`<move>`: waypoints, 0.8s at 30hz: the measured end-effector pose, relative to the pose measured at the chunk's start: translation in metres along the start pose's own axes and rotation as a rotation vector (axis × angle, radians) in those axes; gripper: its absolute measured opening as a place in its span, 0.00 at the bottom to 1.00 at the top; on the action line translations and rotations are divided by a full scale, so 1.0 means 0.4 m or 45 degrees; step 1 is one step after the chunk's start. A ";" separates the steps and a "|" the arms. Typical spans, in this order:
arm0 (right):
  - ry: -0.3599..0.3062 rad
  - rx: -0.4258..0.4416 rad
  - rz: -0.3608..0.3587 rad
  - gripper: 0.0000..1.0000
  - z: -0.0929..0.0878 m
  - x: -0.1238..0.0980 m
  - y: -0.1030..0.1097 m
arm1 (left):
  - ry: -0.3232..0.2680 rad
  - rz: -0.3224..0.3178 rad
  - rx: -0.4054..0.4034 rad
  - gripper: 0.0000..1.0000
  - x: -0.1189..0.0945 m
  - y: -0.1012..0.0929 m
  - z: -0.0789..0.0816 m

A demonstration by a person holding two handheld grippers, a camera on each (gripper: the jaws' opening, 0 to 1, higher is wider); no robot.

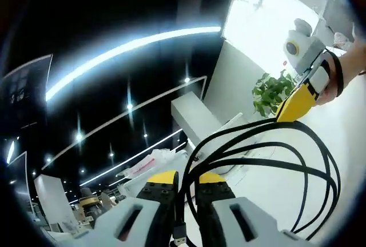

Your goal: Coil the Type-C to USB data cable on the desktop and secure it with Velcro straps.

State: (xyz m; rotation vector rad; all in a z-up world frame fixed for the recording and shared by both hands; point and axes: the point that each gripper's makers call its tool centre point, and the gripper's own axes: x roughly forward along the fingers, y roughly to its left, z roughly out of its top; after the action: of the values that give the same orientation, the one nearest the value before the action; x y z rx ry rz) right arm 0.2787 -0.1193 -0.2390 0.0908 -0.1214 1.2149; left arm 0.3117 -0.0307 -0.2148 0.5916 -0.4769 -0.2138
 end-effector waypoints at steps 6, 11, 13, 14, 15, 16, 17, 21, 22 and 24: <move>0.031 0.081 0.091 0.02 -0.017 0.006 0.025 | -0.010 -0.019 0.083 0.09 0.005 -0.007 0.013; -0.005 -0.007 -0.108 0.06 0.010 -0.005 -0.033 | 0.080 -0.060 0.070 0.07 0.012 -0.012 -0.010; -0.028 0.009 -0.118 0.17 0.035 -0.008 -0.028 | 0.110 -0.051 0.075 0.07 0.017 -0.005 -0.013; -0.024 0.009 -0.116 0.28 0.046 -0.007 -0.017 | 0.129 -0.053 0.086 0.07 0.020 -0.004 -0.015; -0.036 0.009 -0.110 0.33 0.058 -0.004 0.000 | 0.145 -0.046 0.094 0.07 0.023 -0.002 -0.016; -0.045 0.005 -0.111 0.37 0.067 0.002 0.016 | 0.156 -0.043 0.102 0.07 0.022 -0.003 -0.017; -0.046 -0.018 -0.113 0.40 0.071 0.011 0.033 | 0.180 -0.041 0.118 0.07 0.023 -0.003 -0.021; 0.056 -0.174 -0.185 0.54 0.039 0.054 0.054 | 0.224 -0.036 0.146 0.07 0.027 -0.010 -0.019; 0.079 -0.211 -0.218 0.55 0.029 0.063 0.046 | 0.229 -0.037 0.152 0.07 0.025 -0.016 -0.017; 0.130 -0.265 -0.244 0.54 0.008 0.077 0.038 | 0.235 -0.039 0.172 0.07 0.028 -0.024 -0.013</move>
State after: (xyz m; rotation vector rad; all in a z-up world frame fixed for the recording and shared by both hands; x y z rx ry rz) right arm 0.2749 -0.0859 -0.2316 -0.1383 -0.1459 1.0078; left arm 0.3234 -0.0397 -0.2198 0.7440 -0.3056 -0.1547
